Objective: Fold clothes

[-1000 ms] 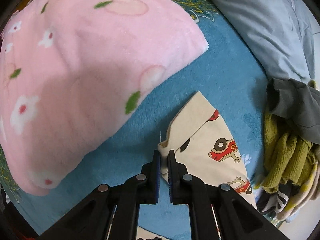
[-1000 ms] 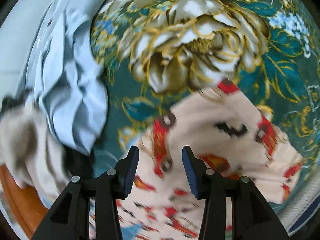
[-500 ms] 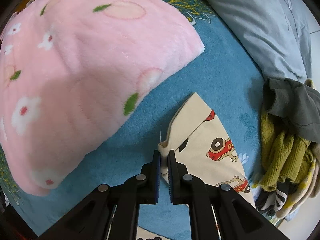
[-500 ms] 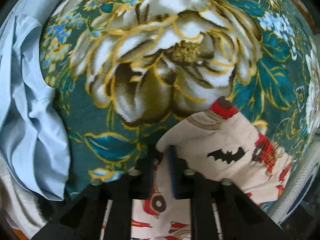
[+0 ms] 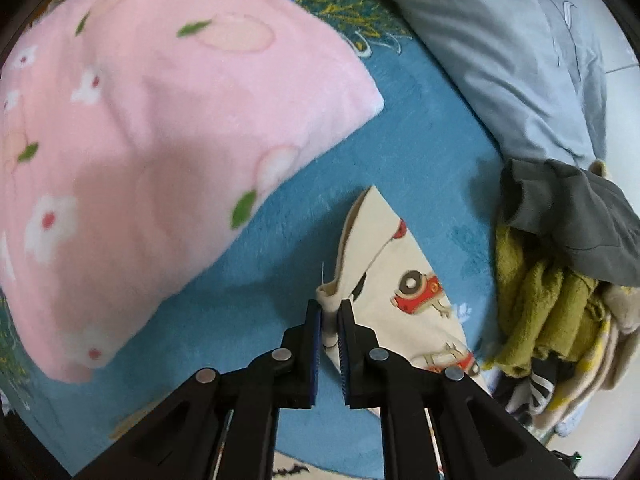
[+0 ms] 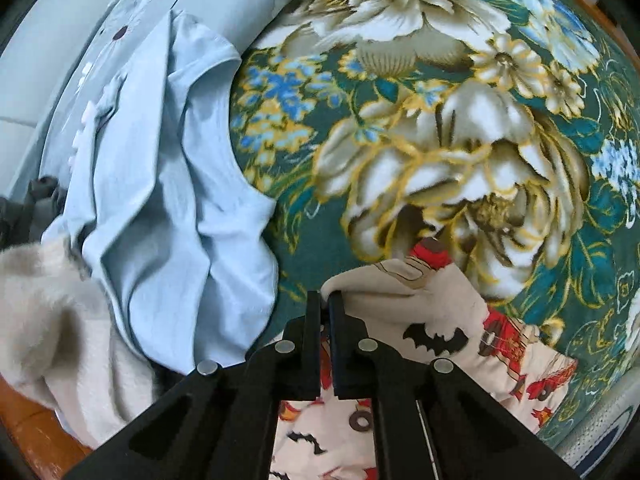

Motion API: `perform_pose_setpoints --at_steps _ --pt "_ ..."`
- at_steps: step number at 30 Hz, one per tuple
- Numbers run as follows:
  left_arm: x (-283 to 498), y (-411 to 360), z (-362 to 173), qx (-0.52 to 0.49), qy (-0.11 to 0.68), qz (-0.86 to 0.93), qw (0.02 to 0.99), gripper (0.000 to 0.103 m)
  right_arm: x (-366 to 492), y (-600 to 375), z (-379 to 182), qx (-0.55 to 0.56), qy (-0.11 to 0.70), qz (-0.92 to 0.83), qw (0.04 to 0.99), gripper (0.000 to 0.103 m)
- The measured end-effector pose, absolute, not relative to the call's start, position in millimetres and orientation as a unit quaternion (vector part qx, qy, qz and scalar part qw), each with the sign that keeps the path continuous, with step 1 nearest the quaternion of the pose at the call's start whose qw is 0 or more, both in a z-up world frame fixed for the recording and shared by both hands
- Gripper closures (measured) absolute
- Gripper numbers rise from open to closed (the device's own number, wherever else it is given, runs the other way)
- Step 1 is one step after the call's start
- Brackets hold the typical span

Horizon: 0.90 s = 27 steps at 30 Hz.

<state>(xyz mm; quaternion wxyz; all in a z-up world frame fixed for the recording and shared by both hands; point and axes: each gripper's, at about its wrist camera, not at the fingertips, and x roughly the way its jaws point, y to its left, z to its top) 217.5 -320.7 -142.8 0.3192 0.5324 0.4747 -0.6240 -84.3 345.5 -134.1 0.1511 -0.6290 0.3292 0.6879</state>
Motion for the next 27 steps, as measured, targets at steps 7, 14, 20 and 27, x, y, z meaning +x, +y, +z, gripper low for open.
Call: perform_pose_setpoints --at_steps 7,14,20,27 --pt "266 -300 -94 0.529 0.456 -0.646 0.308 0.049 -7 369 -86 -0.594 0.34 0.72 0.115 0.071" --pt "357 -265 -128 0.561 0.475 -0.578 0.355 0.049 130 425 -117 -0.62 0.385 0.657 0.19 0.07" --pt "388 -251 -166 0.57 0.495 -0.541 0.37 0.05 189 448 -157 -0.615 0.44 0.62 0.209 0.07" --pt "377 -242 -179 0.565 0.485 -0.556 0.369 0.053 183 446 -185 -0.606 0.438 0.633 0.199 0.07"
